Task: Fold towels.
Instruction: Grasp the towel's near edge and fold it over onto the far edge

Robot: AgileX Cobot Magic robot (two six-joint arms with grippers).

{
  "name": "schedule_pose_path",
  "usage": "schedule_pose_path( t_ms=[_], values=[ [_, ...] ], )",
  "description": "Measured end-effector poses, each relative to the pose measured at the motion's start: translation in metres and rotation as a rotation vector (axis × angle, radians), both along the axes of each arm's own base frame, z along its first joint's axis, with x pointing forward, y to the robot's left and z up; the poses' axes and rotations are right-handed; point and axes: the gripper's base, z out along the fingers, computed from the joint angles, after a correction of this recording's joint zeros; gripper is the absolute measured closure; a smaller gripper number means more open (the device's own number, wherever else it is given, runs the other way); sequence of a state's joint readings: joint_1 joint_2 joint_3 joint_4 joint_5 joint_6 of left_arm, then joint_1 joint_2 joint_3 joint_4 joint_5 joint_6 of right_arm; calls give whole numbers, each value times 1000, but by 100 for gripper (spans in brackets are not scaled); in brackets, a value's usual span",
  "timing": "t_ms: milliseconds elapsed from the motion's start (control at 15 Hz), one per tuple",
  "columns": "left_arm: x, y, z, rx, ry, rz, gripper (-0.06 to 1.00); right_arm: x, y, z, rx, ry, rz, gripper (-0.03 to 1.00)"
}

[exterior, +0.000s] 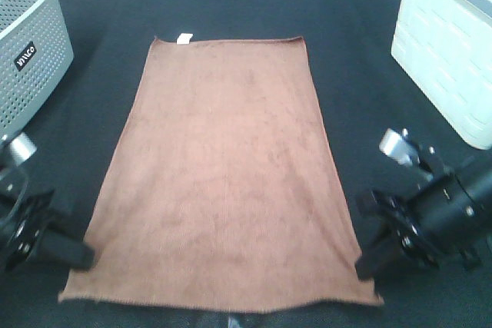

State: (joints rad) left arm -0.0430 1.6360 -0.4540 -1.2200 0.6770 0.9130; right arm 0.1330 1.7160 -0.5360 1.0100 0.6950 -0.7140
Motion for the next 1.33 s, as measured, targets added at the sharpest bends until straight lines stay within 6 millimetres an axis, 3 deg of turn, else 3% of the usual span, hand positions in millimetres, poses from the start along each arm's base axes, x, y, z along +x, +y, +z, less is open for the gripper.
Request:
schedule_pose_path(
  t_ms=[267,467,600,733,933,1133,1333],
  values=[
    [-32,1,7,-1,-6,9,94,-30,-2,-10,28,45,-1,97],
    [-36,2,9,-1,0,23,94,-28,-1,-8,34,15,-11,97],
    [-25,3,13,18,-23,58,94,-5,2,2,45,-61,-11,97],
    [-3,4,23,27,-81,83,94,24,6,18,59,-147,-23,97],
    [49,2,30,23,-143,89,94,80,13,54,67,-269,-20,97],
    [114,0,41,12,-231,114,94,142,19,81,46,-338,-1,97],
    [182,-2,57,-12,-336,168,94,206,24,87,0,-378,25,97]
  ],
)
